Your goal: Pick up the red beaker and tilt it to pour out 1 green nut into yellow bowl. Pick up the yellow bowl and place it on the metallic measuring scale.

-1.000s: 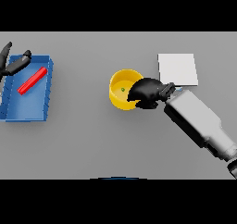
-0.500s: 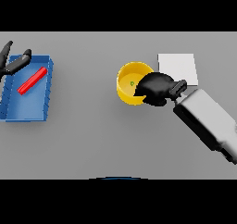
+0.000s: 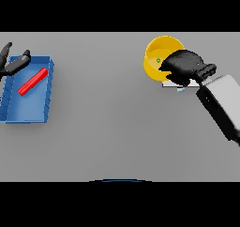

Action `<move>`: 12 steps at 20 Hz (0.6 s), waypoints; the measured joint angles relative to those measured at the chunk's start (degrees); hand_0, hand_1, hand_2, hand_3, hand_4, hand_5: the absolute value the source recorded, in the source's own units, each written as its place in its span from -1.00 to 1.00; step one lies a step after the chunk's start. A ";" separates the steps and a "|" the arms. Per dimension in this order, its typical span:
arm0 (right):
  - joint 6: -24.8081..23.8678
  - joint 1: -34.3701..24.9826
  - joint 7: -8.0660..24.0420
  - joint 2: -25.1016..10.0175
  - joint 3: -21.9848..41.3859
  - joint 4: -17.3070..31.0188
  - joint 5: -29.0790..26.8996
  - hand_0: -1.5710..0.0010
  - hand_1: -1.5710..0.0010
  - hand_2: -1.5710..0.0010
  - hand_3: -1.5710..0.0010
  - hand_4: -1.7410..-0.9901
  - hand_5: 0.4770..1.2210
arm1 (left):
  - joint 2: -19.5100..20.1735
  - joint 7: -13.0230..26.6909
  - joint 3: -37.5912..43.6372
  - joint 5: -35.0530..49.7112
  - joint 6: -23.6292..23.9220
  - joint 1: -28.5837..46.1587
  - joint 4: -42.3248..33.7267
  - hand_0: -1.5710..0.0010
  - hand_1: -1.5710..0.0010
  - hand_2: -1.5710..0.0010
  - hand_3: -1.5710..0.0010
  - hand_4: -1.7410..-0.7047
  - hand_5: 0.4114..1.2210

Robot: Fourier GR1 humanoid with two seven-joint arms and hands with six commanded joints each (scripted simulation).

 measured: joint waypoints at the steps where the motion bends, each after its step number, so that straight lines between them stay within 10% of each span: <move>1: -1.23 -0.49 -0.37 -0.29 -0.60 1.81 0.03 -0.99 -1.00 -0.98 -0.47 -1.00 1.00 | -0.07 -0.56 -0.10 0.05 0.00 0.38 -0.39 1.00 1.00 1.00 1.00 0.72 -0.15; 12: -9.56 -3.80 -3.72 1.05 -2.83 21.23 0.93 -1.00 -1.00 -0.80 -0.68 -1.00 1.00 | -0.46 2.41 -0.69 -0.83 1.09 -0.03 -0.80 1.00 1.00 1.00 1.00 0.70 -0.04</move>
